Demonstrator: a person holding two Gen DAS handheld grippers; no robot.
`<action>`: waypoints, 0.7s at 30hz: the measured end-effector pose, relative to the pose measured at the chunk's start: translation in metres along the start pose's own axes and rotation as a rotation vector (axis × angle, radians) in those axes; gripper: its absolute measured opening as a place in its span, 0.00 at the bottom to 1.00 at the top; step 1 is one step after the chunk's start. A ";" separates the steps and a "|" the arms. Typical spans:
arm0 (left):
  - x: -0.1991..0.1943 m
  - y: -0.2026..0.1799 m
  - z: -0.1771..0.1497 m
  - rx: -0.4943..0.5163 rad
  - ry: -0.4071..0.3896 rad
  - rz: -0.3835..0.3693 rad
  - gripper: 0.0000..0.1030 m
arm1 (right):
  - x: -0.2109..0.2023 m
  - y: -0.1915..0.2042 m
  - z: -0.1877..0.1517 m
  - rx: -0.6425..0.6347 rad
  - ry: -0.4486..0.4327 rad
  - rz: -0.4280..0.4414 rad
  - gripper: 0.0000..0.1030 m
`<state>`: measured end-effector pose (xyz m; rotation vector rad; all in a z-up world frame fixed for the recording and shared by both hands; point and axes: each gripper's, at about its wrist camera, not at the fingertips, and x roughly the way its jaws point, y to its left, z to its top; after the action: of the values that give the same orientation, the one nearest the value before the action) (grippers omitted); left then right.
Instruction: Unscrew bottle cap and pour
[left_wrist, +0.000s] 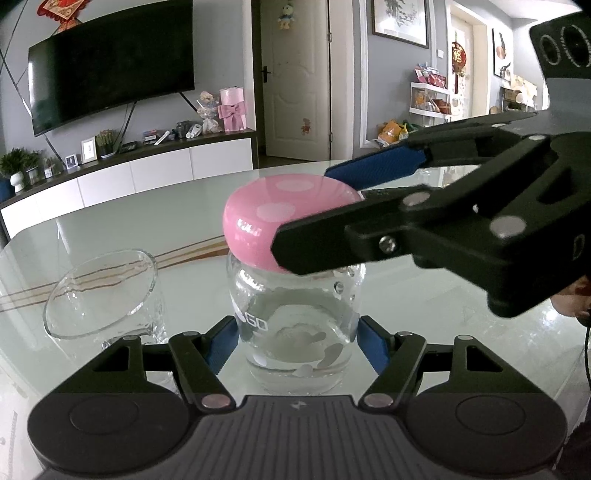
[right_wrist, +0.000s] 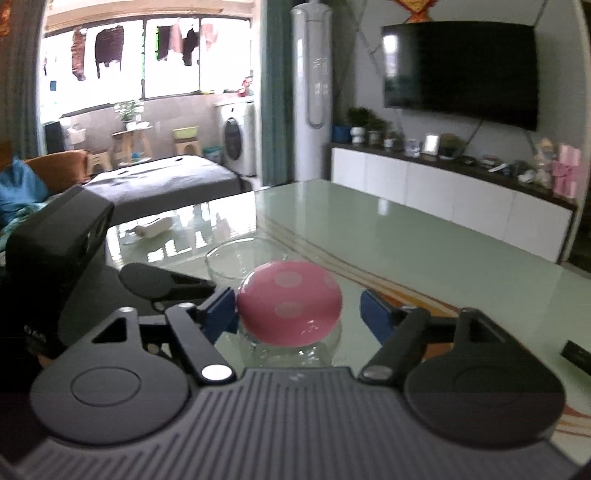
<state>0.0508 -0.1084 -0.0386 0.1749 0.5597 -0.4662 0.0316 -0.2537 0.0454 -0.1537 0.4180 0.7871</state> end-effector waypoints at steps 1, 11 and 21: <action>-0.001 0.000 0.000 0.001 -0.009 0.000 0.76 | 0.000 0.002 0.000 0.000 -0.001 -0.014 0.77; -0.004 0.000 0.002 0.028 -0.046 -0.002 0.76 | 0.002 0.025 0.004 0.001 -0.007 -0.160 0.78; -0.005 -0.003 -0.001 0.021 -0.050 -0.011 0.71 | 0.013 0.033 -0.004 -0.006 0.018 -0.203 0.72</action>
<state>0.0455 -0.1085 -0.0365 0.1795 0.5070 -0.4859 0.0147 -0.2234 0.0366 -0.2060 0.4102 0.5879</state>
